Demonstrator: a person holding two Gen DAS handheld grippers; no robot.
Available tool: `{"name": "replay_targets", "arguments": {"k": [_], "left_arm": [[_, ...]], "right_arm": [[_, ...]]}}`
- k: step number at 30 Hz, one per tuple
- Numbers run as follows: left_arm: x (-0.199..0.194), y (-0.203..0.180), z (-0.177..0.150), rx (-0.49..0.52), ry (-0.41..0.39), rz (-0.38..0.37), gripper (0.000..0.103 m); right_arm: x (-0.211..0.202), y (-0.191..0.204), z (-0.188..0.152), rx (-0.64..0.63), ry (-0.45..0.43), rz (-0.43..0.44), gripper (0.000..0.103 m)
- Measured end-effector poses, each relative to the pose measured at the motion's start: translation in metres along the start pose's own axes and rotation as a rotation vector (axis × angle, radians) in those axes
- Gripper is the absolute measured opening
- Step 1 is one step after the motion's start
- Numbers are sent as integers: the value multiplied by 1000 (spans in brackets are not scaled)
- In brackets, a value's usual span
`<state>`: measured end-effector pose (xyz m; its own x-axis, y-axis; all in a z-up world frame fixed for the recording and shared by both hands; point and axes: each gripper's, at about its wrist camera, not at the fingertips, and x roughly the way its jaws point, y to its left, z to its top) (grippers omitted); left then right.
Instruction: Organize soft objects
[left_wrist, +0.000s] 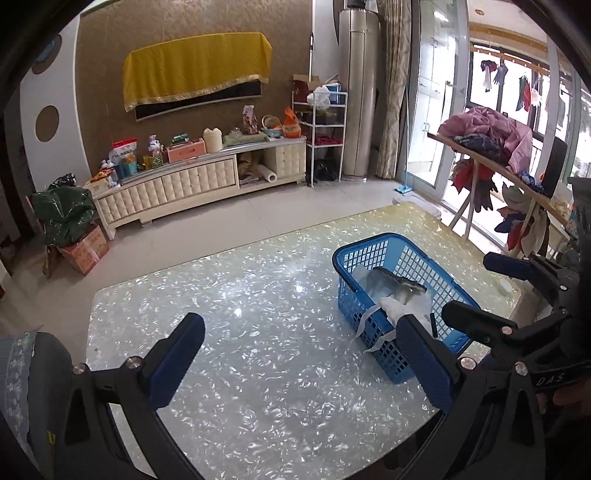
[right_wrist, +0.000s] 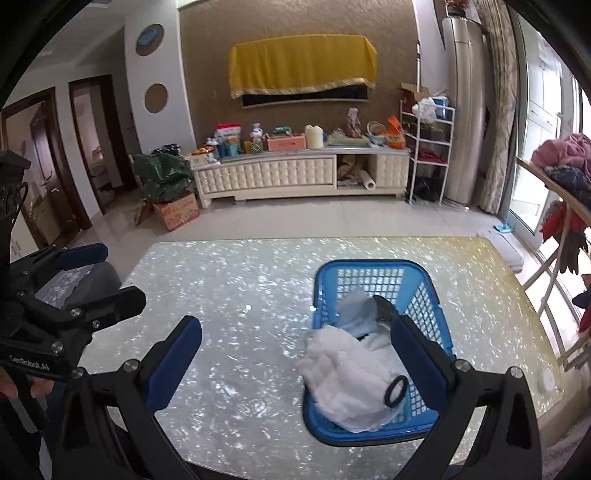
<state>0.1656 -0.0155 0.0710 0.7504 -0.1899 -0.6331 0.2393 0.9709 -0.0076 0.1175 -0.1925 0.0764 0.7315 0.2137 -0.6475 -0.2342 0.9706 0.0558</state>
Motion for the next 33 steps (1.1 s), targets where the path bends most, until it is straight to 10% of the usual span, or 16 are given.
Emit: {"name": "replay_targets", "arguments": {"k": [33], "left_arm": [[-37, 14, -36, -68, -32, 20, 103]], "right_arm": [[-14, 21, -11, -84, -60, 45, 102]]}}
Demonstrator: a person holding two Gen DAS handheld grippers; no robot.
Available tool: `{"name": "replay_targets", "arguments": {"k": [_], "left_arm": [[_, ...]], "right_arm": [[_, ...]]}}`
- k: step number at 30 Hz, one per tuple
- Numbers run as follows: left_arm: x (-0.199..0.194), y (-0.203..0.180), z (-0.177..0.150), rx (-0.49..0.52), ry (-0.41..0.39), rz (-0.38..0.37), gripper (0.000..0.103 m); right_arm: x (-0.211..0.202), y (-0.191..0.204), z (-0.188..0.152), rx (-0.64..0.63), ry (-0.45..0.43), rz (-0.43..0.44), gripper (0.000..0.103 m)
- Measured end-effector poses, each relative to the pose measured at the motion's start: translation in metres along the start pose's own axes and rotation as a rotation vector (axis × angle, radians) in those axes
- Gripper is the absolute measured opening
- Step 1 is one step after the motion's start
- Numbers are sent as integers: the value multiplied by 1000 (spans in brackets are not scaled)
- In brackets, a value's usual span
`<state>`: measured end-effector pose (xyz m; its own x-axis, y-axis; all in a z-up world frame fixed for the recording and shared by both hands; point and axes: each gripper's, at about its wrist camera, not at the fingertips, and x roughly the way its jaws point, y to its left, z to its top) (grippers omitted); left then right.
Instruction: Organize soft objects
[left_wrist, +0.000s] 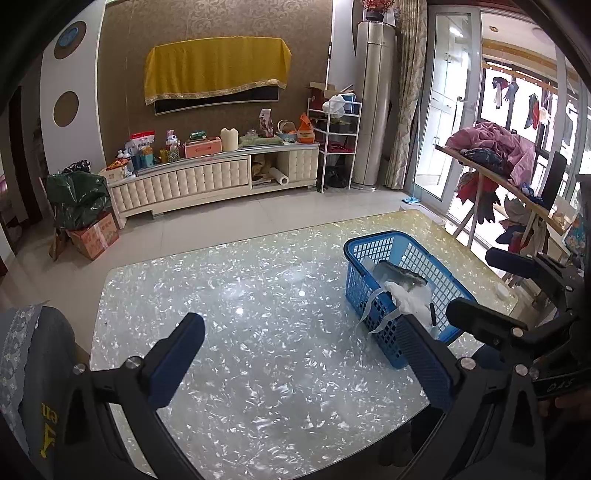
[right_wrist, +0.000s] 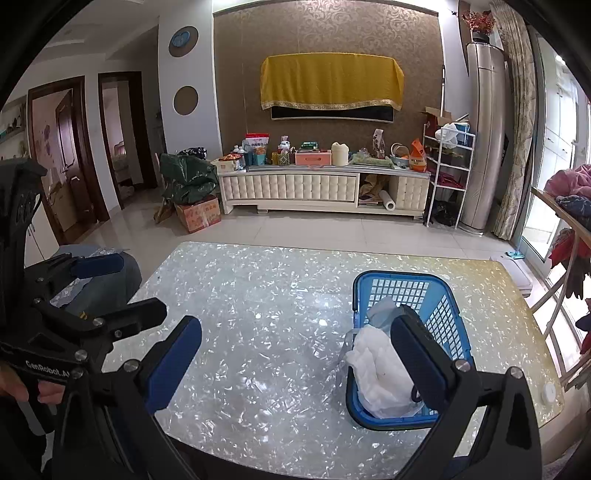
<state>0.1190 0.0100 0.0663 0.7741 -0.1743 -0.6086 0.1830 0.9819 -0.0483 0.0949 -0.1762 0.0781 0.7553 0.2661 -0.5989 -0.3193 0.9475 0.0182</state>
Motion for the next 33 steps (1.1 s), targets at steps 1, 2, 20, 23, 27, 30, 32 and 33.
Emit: {"name": "replay_targets", "arguments": {"k": [1, 2, 20, 23, 27, 30, 32, 33], "left_arm": [[-1, 0, 0, -2, -1, -2, 103], [-2, 0, 0, -3, -4, -5, 103], [-15, 5, 0, -11, -61, -3, 103], [-18, 5, -1, -4, -80, -3, 103], [-20, 3, -1, 4, -83, -8, 103], [-21, 2, -1, 8, -82, -1, 103], [-20, 2, -2, 3, -75, -3, 103], [-20, 2, -2, 2, -72, -2, 103]], "right_arm": [[0, 0, 0, 0, -1, -1, 102], [0, -1, 0, 2, -2, -2, 102], [-1, 1, 2, -3, -1, -5, 102], [-4, 1, 3, -4, -8, -6, 102], [-5, 0, 3, -3, -8, -7, 102], [-5, 0, 3, -5, -8, -5, 102], [-5, 0, 3, -4, -8, -3, 102], [-5, 0, 3, -3, -8, -4, 102]]}}
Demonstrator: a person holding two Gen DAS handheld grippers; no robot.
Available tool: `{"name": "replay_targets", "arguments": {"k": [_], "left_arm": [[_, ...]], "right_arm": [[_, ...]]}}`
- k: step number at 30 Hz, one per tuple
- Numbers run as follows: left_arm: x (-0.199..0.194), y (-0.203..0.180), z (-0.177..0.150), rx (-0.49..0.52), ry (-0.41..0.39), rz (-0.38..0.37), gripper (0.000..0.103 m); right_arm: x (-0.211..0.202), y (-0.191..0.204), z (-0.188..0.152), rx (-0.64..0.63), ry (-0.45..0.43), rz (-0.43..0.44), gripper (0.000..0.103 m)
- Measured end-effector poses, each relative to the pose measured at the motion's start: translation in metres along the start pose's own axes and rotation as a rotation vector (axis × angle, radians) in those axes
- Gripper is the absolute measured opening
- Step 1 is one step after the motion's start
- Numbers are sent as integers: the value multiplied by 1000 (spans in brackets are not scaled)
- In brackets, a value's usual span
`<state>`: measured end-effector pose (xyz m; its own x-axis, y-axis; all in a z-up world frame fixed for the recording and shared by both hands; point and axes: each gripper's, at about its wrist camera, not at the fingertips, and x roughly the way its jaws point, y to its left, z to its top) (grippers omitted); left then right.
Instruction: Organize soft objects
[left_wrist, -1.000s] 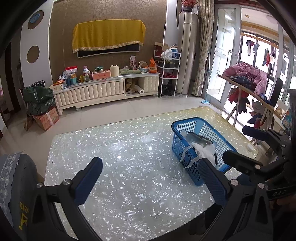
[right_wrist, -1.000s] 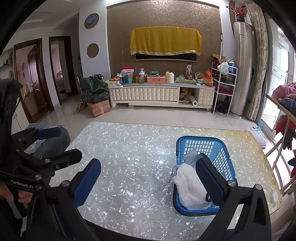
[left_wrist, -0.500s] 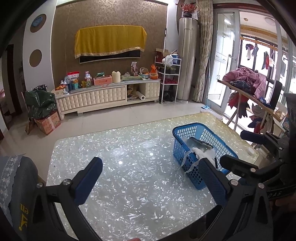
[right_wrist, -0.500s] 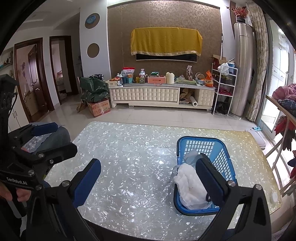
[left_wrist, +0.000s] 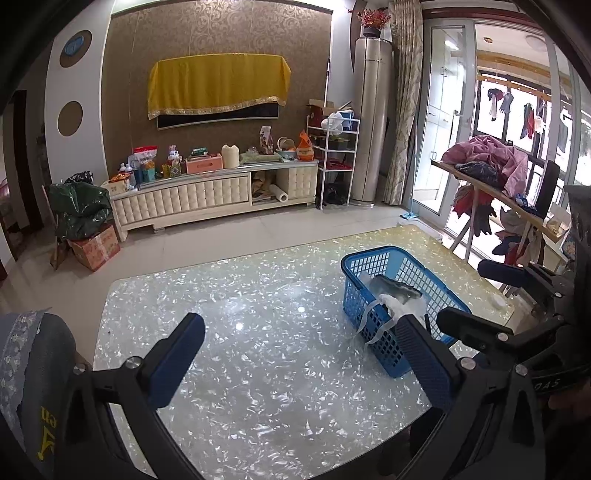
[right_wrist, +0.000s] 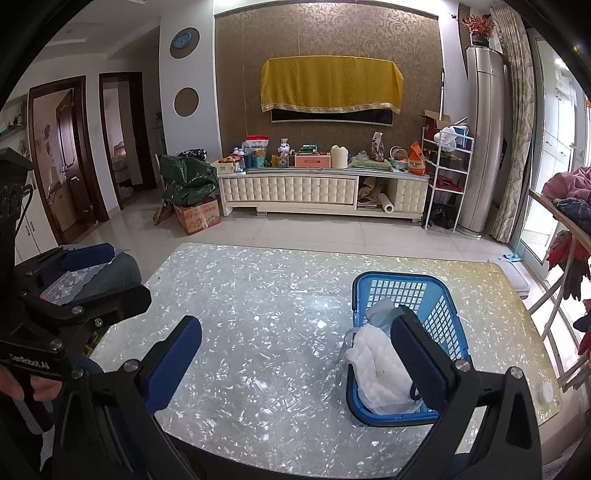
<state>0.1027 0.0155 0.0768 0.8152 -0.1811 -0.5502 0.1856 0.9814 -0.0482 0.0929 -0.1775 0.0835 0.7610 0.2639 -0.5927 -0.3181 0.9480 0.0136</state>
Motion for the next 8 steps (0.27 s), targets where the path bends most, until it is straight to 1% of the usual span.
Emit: {"name": "replay_targets", "arguments": {"k": [6, 8], "left_arm": [[-2, -3, 0, 9, 13, -1, 103], [-4, -6, 0, 19, 8, 11, 103]], "right_arm": [[-2, -1, 1, 2, -2, 2, 102], [-3, -1, 1, 2, -5, 0, 102]]}}
